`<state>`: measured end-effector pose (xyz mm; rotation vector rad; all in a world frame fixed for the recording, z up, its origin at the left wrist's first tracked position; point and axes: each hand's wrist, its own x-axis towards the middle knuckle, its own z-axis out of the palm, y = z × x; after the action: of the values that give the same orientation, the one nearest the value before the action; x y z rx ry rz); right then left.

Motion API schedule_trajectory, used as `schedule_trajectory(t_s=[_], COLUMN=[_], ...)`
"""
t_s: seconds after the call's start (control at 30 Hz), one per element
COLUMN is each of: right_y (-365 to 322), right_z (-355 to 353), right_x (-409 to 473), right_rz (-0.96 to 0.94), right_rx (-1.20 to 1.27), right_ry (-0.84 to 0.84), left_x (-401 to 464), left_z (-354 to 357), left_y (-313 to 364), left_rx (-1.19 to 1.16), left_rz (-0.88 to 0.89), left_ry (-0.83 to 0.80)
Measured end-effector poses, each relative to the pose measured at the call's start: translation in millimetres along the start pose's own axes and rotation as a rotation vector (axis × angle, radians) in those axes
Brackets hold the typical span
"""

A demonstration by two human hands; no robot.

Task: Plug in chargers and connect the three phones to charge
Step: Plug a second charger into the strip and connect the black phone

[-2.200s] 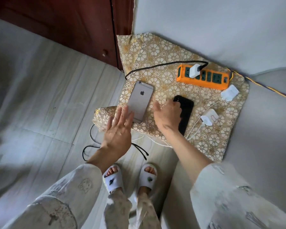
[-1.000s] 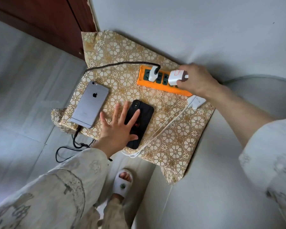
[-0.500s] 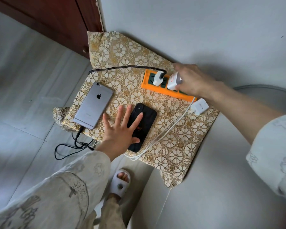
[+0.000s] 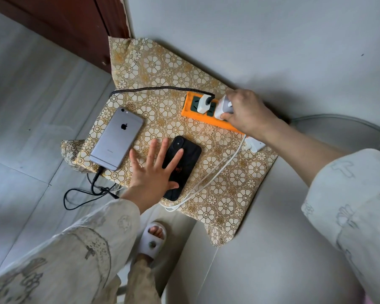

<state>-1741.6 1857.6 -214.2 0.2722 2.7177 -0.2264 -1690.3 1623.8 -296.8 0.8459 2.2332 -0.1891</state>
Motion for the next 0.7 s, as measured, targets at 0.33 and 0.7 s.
schedule_trajectory(t_s=[0.33,0.7], right_y=[-14.0,-3.6], right_z=[-7.7,7.9], right_x=[5.1,0.0], right_rz=[0.008,0.008], right_rx=[-0.118,-0.031], right_ry=[-0.050,0.026], left_x=[0.5,4.3], left_z=[-1.4,5.1], left_y=[1.6,-1.2], left_rx=[0.004,-0.028], left_rz=[0.005,0.009], left_ry=[0.005,0.044])
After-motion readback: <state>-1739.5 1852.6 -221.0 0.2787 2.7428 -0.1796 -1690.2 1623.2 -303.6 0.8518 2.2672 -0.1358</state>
